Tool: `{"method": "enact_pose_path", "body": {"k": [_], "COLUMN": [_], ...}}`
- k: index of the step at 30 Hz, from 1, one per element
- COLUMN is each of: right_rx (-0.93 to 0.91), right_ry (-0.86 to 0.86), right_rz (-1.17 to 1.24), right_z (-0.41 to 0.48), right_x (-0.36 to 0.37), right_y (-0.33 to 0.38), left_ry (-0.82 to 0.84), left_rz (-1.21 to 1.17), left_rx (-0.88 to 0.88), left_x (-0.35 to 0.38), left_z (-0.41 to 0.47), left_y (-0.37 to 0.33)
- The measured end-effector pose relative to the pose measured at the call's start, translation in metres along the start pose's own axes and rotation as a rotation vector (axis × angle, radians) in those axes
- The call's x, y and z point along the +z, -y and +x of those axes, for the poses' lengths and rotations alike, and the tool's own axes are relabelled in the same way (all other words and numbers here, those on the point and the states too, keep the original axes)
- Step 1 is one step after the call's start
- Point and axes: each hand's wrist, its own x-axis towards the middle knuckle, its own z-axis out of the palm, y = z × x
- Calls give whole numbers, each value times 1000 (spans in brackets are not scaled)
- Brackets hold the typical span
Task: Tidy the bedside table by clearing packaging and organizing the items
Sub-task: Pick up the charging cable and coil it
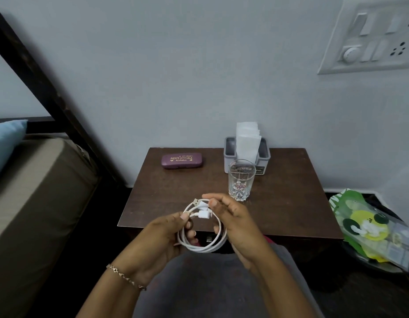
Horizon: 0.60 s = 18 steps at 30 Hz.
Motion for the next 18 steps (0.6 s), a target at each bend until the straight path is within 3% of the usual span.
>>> {"method": "enact_pose_path", "body": {"k": [5,9,13,18], "right_rx": [-63,-225,-355,-456], "right_ry": [-38,-219,-292,-290], "right_rz": [-111,-447,-779,-1140], "right_z": [1,0,-6,-6], "right_x": [-2,6,14,22], "right_y": [-3,-4,-1,-1], "left_ry": [-83,-158,-197,-196], "left_rz": [-391,-321,-181,-312], "left_rx": [8,121,209,165], "left_x": [-4,-2,3,8], "left_z": [3,6,6,9], "left_y": [3,10,15,12]}}
